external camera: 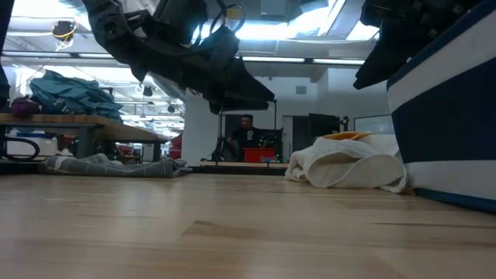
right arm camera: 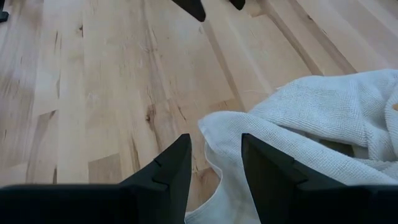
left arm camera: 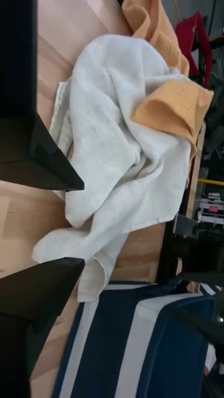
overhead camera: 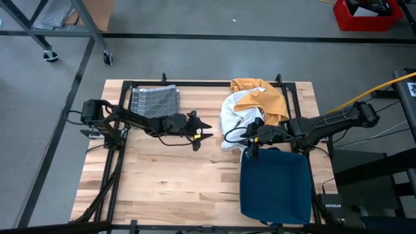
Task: Fold towel
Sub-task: Fold the white towel
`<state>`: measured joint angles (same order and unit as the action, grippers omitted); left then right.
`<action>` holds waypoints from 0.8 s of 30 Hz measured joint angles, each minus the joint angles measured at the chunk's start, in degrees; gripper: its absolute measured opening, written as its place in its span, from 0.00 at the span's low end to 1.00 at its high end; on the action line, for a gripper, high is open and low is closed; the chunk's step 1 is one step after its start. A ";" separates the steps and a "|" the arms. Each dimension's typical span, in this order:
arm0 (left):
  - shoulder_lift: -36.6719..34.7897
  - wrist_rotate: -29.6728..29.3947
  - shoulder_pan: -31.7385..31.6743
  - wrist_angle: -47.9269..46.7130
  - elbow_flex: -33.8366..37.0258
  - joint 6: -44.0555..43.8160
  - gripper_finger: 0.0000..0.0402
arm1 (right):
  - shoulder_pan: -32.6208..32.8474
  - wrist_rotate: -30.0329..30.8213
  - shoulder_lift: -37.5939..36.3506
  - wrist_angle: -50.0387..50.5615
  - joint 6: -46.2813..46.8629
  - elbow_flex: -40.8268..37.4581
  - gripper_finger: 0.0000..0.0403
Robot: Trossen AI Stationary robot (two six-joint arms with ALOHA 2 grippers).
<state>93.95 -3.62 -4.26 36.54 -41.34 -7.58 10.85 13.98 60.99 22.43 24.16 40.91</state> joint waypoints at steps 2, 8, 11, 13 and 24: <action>0.00 0.02 0.27 -0.01 0.00 -0.04 0.44 | 0.00 0.00 0.00 0.01 0.00 0.00 0.35; 0.00 0.00 0.90 0.01 0.02 1.02 0.44 | 0.00 0.00 0.00 0.01 -0.02 0.00 0.35; 0.00 0.00 0.88 0.08 0.02 2.86 0.44 | 0.00 0.02 0.00 0.01 -0.02 0.00 0.35; 0.00 0.02 0.88 0.08 0.02 4.02 0.44 | 0.00 0.02 0.00 0.01 -0.02 0.00 0.35; 0.00 0.02 0.84 -0.05 0.04 5.01 0.44 | 0.00 0.02 0.00 0.01 -0.02 0.00 0.35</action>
<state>93.95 -3.60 -3.42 36.49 -41.30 -2.57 10.85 14.00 60.99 22.44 24.14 40.91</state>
